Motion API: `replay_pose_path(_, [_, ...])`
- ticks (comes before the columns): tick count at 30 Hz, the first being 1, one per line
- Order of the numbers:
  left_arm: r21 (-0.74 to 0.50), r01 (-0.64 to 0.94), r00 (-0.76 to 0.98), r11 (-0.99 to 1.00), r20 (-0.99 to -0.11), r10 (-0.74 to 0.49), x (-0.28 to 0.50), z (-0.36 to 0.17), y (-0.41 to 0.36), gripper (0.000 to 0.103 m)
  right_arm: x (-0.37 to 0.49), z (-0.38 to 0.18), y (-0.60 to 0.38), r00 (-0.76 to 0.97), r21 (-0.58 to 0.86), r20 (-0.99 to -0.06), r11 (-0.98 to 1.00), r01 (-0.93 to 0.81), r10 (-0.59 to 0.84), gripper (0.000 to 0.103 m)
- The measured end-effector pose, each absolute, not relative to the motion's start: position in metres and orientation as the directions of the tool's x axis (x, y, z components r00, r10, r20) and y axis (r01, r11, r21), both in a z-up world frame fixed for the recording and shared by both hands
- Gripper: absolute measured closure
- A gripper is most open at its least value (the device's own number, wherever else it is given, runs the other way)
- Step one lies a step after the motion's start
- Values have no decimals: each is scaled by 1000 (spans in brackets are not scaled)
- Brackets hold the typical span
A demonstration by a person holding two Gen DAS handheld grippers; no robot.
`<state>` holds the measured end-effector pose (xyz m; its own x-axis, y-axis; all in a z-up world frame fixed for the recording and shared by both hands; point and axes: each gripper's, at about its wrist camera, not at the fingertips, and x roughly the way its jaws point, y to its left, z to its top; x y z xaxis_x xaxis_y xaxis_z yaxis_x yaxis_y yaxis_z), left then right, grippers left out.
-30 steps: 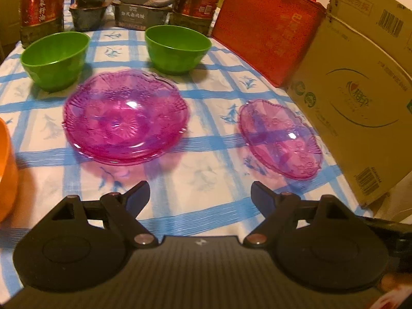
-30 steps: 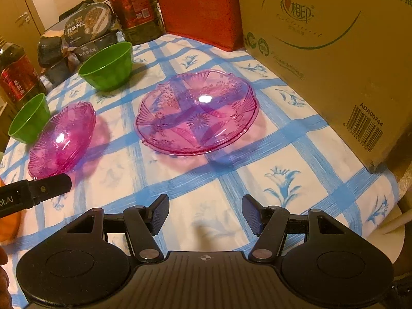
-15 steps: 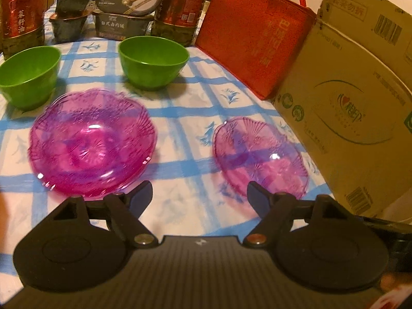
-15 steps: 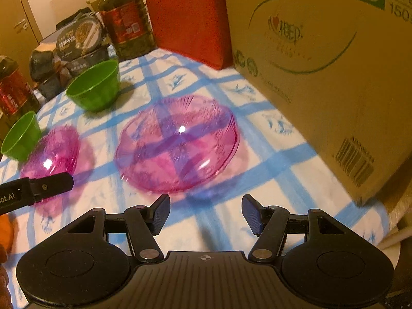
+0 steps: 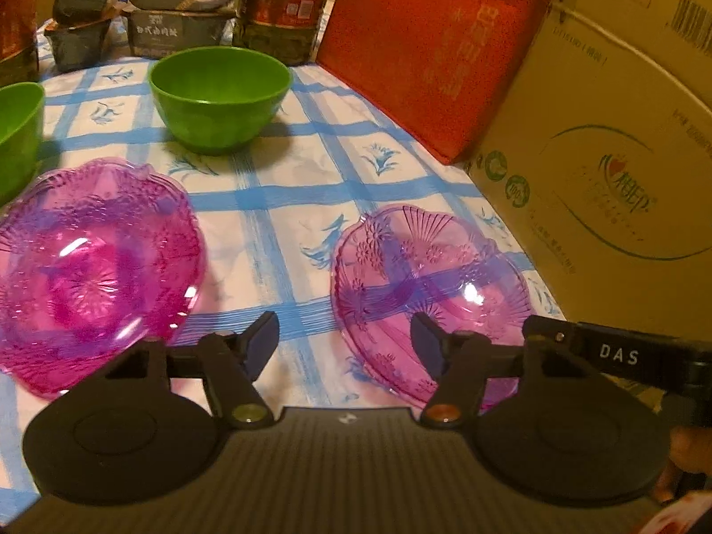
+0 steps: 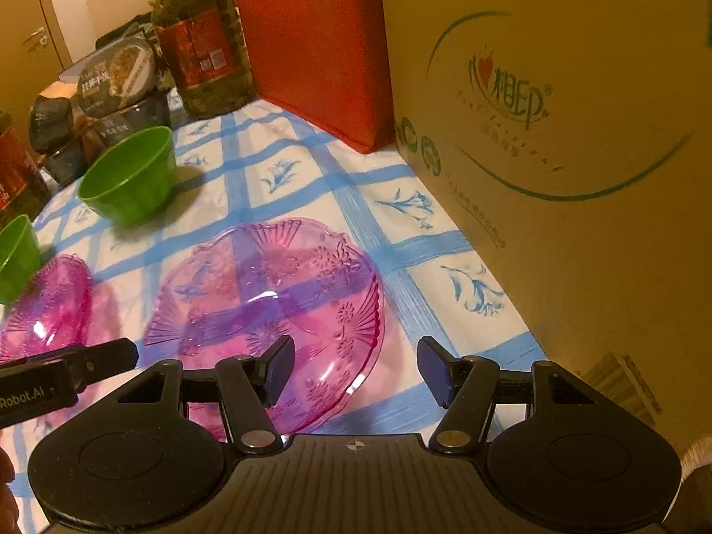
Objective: Organize plates and bowls
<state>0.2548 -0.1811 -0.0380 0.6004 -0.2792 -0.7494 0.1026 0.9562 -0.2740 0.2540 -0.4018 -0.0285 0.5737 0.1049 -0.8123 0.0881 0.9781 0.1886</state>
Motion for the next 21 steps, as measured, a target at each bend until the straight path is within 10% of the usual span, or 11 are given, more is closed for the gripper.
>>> replay_pose_path(21, [-270, 101, 583, 958, -764, -277, 282, -65, -193, 76, 287, -64, -410, 517, 199, -844, 978, 59, 141, 79])
